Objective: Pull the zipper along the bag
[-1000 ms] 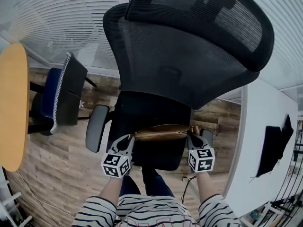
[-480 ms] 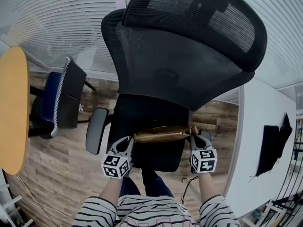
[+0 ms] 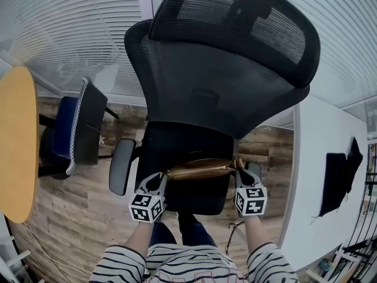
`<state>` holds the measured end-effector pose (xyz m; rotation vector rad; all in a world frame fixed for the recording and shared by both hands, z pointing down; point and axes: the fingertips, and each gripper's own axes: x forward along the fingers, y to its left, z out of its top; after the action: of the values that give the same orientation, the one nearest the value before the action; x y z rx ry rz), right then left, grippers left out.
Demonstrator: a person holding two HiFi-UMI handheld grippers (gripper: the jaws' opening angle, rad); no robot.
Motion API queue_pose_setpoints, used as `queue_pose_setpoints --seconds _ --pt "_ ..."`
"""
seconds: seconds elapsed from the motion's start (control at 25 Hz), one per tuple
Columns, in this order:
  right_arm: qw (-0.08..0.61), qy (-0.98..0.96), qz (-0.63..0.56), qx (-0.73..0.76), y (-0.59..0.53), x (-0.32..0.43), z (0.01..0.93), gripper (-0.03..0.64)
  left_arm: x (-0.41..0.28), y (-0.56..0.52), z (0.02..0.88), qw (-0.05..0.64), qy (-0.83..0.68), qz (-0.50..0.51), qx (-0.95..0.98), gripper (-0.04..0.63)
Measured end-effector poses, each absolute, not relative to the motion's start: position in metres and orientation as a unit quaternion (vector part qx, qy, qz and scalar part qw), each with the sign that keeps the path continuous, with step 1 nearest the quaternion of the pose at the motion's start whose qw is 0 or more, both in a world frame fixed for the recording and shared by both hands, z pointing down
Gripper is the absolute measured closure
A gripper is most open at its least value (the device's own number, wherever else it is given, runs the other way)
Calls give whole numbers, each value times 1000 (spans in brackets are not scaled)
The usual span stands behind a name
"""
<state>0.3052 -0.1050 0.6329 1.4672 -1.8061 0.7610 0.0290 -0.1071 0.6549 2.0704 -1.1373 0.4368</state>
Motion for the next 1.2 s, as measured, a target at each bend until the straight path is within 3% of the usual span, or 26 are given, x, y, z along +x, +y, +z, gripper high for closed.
queue_pose_setpoints --seconds 0.56,1.0,1.2 --pt "281 -662 278 637 -91 305 589 581 1 -108 625 320 -443 222 807 549" --pt "123 -638 289 704 -50 261 508 583 -45 -100 535 246 -449 191 837 551" --pt "84 -646 263 712 -27 233 467 583 -54 -85 492 214 -436 168 858 551"
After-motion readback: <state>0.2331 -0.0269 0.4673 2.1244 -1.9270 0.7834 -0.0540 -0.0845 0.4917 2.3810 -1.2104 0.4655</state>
